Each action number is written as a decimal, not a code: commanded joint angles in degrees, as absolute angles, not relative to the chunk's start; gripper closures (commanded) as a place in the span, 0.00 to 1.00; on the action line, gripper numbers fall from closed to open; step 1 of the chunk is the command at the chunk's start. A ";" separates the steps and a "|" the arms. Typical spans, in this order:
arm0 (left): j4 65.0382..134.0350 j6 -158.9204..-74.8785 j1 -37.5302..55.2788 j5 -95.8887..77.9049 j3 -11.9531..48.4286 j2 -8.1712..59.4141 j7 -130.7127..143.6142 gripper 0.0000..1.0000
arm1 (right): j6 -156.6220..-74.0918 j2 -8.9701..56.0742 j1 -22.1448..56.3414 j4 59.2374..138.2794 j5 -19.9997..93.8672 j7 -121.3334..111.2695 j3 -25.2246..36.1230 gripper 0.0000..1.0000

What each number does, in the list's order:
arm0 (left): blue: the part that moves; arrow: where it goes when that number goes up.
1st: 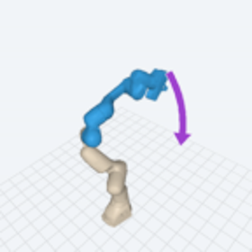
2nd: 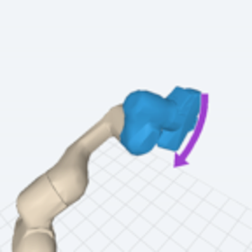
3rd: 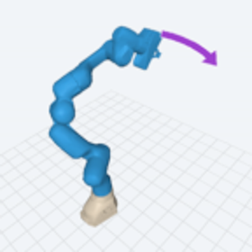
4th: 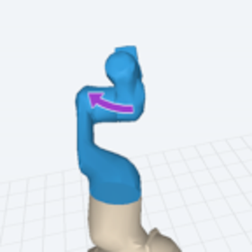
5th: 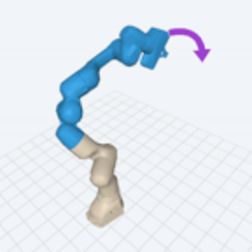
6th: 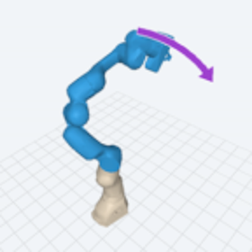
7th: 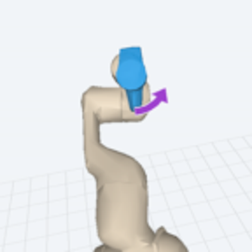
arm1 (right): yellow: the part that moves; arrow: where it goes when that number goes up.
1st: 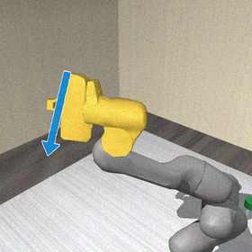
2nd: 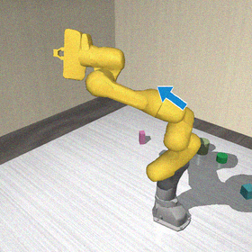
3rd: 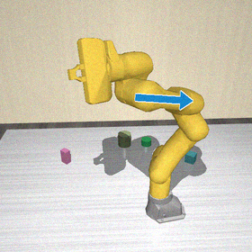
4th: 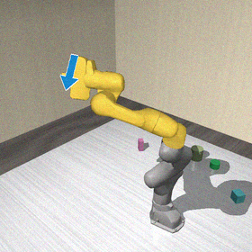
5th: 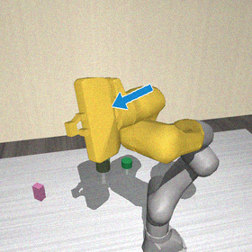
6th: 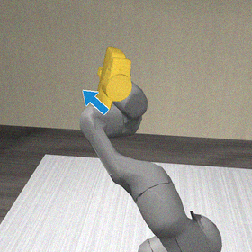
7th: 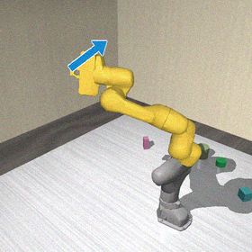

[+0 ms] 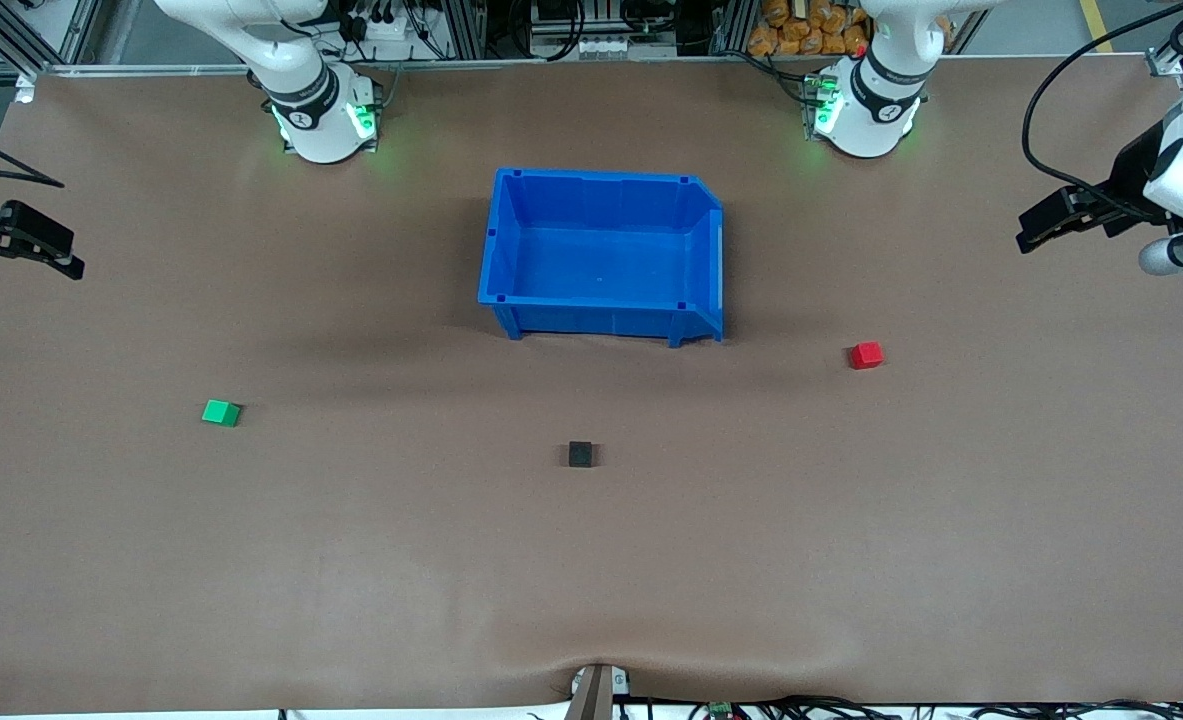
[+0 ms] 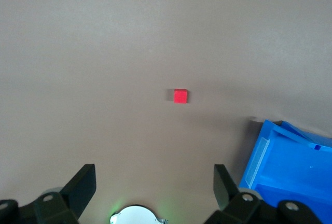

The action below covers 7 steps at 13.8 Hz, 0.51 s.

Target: Attach green and red cubes to black cube

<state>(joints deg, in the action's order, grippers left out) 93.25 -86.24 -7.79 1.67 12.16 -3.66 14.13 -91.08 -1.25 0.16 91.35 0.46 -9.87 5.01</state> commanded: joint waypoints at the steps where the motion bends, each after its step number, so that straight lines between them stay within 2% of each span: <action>1: 91.41 -84.46 -8.26 1.67 12.39 -3.16 14.24 0.00 | -90.26 -0.88 -0.61 90.35 -0.35 -10.46 4.48 0.00; 7: 91.66 -84.46 -8.26 1.67 12.48 -2.02 13.80 0.00 | -90.44 -0.18 -0.79 90.35 -0.09 -10.55 4.48 0.00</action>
<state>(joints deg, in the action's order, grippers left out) 92.81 -85.60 -7.80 1.67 12.13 -3.24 14.13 -91.03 -1.12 0.16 91.35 0.44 -9.87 5.06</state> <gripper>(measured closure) 0.000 0.000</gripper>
